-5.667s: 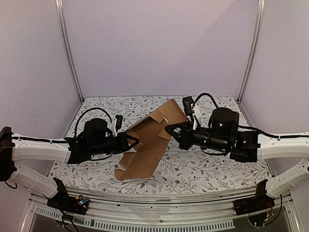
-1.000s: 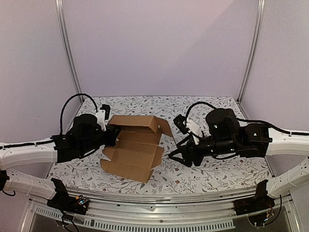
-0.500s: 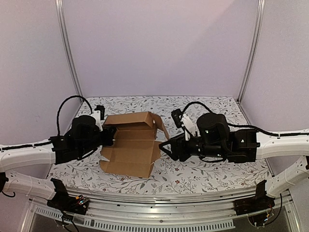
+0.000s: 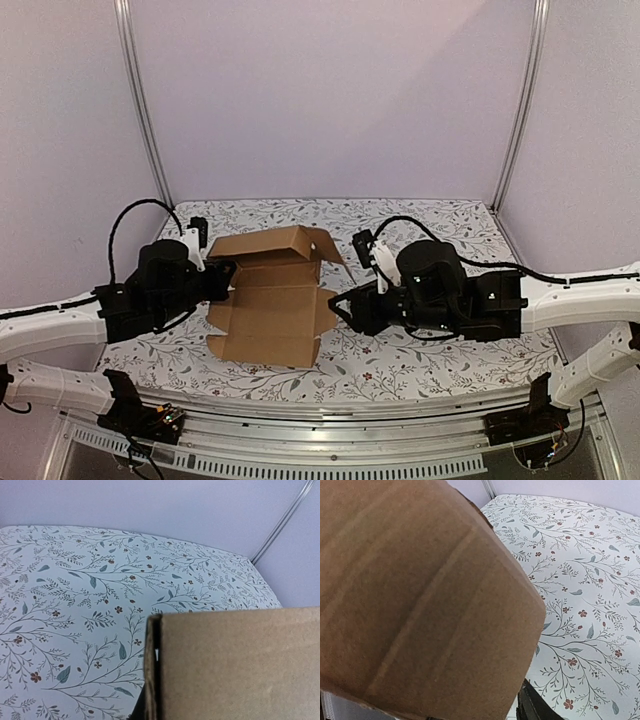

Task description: Fold the paper box

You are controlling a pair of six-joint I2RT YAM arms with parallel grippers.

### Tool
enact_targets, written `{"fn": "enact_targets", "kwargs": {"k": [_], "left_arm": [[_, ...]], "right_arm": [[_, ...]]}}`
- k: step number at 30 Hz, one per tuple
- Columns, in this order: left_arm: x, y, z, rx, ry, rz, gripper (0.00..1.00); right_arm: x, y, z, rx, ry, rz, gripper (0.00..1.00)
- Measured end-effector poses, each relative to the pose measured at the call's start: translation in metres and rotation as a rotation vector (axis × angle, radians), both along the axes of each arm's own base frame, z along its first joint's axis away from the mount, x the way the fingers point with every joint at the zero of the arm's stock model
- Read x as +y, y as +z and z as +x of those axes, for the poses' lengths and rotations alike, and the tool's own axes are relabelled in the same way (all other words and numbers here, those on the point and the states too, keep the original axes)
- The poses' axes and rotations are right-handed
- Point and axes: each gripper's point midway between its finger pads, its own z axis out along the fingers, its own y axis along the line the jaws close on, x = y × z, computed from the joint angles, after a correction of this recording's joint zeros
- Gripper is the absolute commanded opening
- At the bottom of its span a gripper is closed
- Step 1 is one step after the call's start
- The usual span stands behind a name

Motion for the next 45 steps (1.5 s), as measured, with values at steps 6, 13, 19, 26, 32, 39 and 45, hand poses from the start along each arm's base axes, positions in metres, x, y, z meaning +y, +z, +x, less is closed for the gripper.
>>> {"fn": "enact_targets", "kwargs": {"k": [6, 13, 19, 26, 32, 39, 45], "left_arm": [[-0.001, 0.005, -0.004, -0.001, -0.016, -0.031, 0.0], [-0.007, 0.004, -0.014, 0.02, -0.072, -0.086, 0.0], [-0.013, 0.01, -0.019, 0.018, -0.112, -0.149, 0.0], [-0.021, 0.015, -0.022, 0.021, -0.147, -0.202, 0.0], [-0.027, 0.016, -0.023, 0.029, -0.171, -0.226, 0.0], [-0.027, 0.015, -0.023, 0.021, -0.18, -0.208, 0.0], [-0.024, 0.011, -0.022, 0.009, -0.175, -0.165, 0.0]], "right_arm": [[-0.001, -0.003, 0.0, 0.002, -0.008, 0.001, 0.33], [-0.005, -0.016, -0.006, 0.011, 0.006, 0.024, 0.23], [0.0, 0.002, -0.018, 0.002, 0.075, 0.138, 0.21], [0.008, 0.019, -0.026, -0.009, 0.133, 0.224, 0.22], [0.005, 0.025, -0.03, -0.018, 0.147, 0.246, 0.27], [-0.011, 0.034, -0.034, -0.067, 0.157, 0.214, 0.47], [-0.037, 0.048, -0.033, -0.147, 0.145, 0.108, 0.53]]}}
